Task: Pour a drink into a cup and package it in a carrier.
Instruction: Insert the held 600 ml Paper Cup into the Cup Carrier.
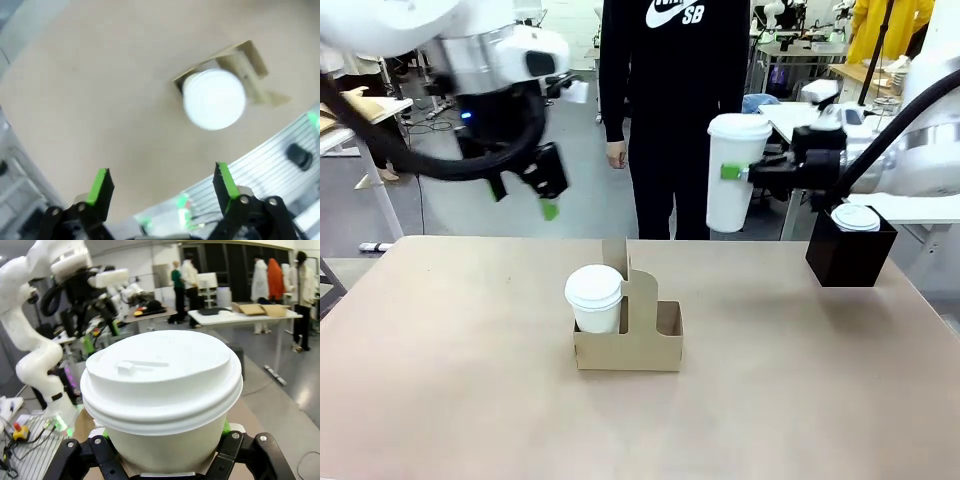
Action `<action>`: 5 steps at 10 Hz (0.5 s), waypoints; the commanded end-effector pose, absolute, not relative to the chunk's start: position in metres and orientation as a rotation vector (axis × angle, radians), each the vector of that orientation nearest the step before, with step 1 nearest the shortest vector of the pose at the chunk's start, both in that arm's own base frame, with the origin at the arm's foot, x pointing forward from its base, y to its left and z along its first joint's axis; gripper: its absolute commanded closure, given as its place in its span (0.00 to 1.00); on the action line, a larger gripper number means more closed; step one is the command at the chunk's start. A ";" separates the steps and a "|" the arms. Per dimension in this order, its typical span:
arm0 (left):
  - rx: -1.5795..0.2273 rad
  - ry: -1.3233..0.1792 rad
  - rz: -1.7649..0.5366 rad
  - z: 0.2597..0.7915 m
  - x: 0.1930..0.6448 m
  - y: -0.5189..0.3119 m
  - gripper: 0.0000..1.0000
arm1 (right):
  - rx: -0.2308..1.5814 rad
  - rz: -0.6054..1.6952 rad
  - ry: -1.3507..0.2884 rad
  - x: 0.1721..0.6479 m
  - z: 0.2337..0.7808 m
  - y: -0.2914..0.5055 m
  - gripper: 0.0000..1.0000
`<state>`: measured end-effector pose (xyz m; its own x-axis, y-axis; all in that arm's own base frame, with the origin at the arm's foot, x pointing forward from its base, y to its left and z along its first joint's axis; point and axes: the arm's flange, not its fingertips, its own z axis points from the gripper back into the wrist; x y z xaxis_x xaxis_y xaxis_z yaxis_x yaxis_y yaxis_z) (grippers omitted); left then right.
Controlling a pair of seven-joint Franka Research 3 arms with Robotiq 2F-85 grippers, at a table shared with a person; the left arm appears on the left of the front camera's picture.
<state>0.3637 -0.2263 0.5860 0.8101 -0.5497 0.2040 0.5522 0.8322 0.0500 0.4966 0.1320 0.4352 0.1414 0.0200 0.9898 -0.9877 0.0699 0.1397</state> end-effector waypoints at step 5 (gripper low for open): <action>-0.004 -0.373 -0.802 0.551 0.355 -0.164 0.00 | 1.245 1.145 -1.079 0.487 0.408 0.161 0.20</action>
